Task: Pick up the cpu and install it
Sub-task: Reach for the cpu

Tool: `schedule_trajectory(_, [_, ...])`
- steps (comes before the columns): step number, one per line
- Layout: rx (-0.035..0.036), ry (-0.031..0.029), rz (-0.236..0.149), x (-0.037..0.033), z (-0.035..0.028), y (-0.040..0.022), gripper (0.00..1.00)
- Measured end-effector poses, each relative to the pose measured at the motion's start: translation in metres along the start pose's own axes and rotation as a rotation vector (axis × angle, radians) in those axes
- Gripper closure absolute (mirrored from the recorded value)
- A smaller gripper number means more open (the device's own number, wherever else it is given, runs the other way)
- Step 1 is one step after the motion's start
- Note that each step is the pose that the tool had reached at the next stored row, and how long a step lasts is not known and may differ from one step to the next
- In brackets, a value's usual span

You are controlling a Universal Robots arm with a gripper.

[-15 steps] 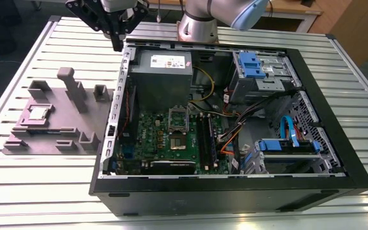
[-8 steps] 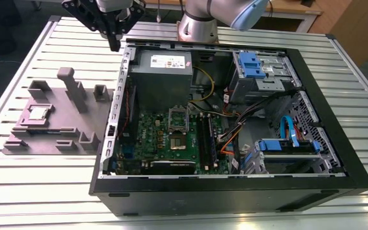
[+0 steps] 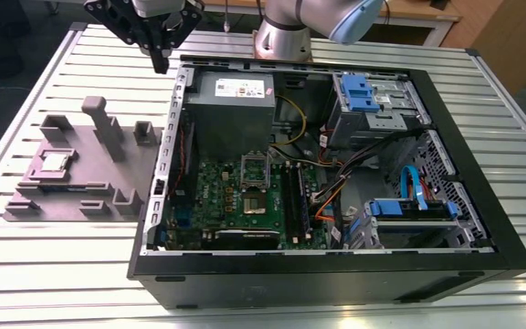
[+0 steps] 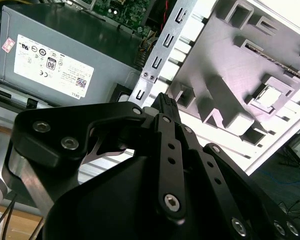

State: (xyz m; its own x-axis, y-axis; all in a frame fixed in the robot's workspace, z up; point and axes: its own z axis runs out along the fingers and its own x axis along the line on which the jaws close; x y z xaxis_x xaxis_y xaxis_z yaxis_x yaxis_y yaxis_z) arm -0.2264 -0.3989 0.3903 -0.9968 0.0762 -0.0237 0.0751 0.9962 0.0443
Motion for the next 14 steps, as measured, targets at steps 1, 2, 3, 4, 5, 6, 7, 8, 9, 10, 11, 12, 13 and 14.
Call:
schedule_trajectory(1, [0.0000, 0.0000, 0.000, 0.0003, 0.0000, 0.0000, 0.90])
schedule_trajectory(2, [0.0000, 0.0000, 0.000, 0.0005, 0.0000, 0.0000, 0.90])
schedule_trajectory(3, [0.0000, 0.0000, 0.000, 0.0013, 0.0000, -0.0001, 0.90])
schedule_trajectory(4, [0.0000, 0.0001, 0.000, 0.0022, 0.0000, -0.0002, 0.90])
schedule_trajectory(5, [0.0000, 0.0000, 0.000, 0.0024, 0.0000, -0.0002, 0.90])
schedule_trajectory(6, [0.0000, 0.0000, 0.000, 0.0026, 0.0000, -0.0002, 0.90])
schedule_trajectory(7, [0.0001, 0.0001, 0.000, 0.0028, 0.0000, -0.0002, 0.90])
schedule_trajectory(8, [0.0000, 0.0001, 0.000, 0.0030, 0.0000, -0.0002, 0.90])
schedule_trajectory(9, [0.0000, 0.0003, 0.000, 0.0048, 0.0001, -0.0004, 0.90])
schedule_trajectory(10, [0.0001, 0.0008, 0.000, 0.0065, 0.0003, -0.0005, 0.90])
schedule_trajectory(11, [0.0001, 0.0008, 0.000, 0.0066, 0.0003, -0.0005, 0.90])
schedule_trajectory(12, [0.0001, 0.0008, 0.000, 0.0068, 0.0003, -0.0005, 0.90])
schedule_trajectory(13, [0.0001, 0.0008, 0.000, 0.0071, 0.0003, -0.0006, 0.90])
schedule_trajectory(14, [0.0000, 0.0008, 0.000, 0.0076, 0.0003, -0.0006, 0.90])
